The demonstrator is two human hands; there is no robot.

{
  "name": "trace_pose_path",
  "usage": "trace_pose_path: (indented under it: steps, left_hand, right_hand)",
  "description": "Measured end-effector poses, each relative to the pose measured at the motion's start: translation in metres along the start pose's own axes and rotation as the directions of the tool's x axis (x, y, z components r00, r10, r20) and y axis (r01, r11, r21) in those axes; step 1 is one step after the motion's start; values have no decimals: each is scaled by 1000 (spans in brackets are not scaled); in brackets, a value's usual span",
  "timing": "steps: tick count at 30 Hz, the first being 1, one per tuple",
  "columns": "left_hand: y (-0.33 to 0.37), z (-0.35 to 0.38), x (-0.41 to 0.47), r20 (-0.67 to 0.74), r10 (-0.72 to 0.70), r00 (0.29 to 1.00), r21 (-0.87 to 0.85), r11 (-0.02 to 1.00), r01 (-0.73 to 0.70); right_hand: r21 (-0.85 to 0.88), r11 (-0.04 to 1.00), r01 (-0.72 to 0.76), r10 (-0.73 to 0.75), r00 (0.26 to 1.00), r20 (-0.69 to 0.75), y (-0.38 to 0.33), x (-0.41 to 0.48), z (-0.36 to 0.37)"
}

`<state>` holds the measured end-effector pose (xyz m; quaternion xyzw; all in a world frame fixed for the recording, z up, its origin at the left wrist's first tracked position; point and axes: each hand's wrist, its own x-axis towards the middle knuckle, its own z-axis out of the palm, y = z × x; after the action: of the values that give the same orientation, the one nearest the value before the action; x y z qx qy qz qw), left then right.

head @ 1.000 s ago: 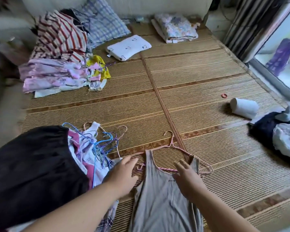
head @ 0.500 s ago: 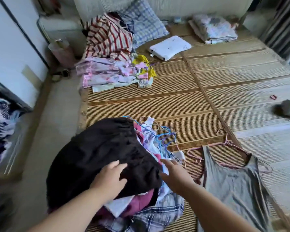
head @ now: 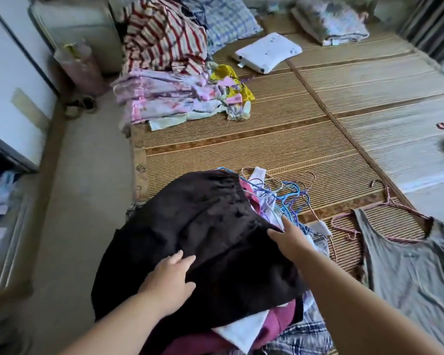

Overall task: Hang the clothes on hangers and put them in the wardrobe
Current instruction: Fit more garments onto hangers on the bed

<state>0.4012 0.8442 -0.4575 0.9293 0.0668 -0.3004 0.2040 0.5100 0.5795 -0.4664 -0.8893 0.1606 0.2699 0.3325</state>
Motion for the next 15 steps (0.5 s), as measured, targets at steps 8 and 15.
trace_pose_path:
  steps: [8, 15]
  left_hand:
    - [-13, 20, 7, 61, 16, 998, -4, 1000, -16]
    - [7, -29, -19, -92, 19, 996, -219, 975, -38]
  right_hand:
    - [44, 999, -16, 22, 988, -152, -24, 28, 24]
    - [239, 947, 215, -140, 945, -296, -35, -61, -18]
